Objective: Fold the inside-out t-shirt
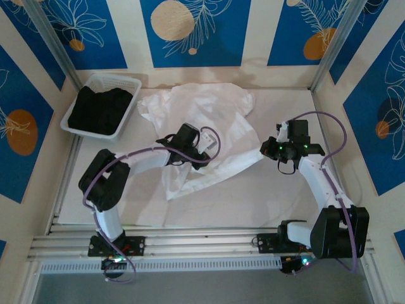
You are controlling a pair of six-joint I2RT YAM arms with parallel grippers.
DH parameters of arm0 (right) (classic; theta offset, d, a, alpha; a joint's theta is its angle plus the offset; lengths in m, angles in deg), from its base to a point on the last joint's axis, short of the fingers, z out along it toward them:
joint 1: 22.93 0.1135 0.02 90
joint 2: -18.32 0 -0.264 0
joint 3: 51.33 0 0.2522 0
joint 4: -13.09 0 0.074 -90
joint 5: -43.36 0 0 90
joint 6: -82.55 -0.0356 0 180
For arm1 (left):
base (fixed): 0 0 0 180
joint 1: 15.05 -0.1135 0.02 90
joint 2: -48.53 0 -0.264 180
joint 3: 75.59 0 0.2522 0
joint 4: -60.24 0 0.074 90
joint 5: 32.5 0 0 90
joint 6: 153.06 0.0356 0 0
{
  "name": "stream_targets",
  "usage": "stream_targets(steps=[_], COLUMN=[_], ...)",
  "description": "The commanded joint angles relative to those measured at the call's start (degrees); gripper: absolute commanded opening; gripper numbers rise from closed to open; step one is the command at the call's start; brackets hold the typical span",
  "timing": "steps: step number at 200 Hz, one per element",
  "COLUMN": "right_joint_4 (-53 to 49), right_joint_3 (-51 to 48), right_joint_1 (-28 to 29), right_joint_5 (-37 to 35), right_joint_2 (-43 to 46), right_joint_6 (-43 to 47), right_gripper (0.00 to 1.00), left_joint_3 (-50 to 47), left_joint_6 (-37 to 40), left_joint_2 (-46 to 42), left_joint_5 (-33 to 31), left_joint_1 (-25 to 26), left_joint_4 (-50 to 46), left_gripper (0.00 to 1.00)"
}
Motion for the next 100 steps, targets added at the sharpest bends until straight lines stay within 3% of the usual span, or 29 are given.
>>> stream_targets(steps=[1, 16, 41, 73, 100], right_joint_4=[-0.44, -0.48, -0.47, -0.57, -0.95], right_joint_3=[-0.71, -0.77, -0.81, -0.82, -0.73], right_joint_1=[-0.41, -0.45, -0.53, -0.54, -0.49], right_joint_5=[1.74, 1.7, 1.76, 1.92, 1.84], right_joint_2=[1.26, 1.29, 1.29, 1.29, 1.68], right_joint_6=[0.76, 0.85, 0.87, 0.84, 0.93], right_gripper=[0.01, 0.01, 0.01, 0.01, 0.01], left_joint_3=[2.51, 3.66, 5.86, 8.22, 9.89], left_joint_6=[2.11, 3.16, 4.37, 4.64, 4.73], left_joint_2=[2.38, 3.83, 6.49, 9.31, 10.99], left_joint_5=[-0.97, -1.86, -2.05, -1.06, -0.05], left_joint_1=[-0.55, -0.51, -0.42, -0.29, -0.35], left_joint_4=[-3.41, -5.0, -7.65, -9.43, -11.34], left_gripper=[0.38, 0.5, 0.57, 0.54, 0.43])
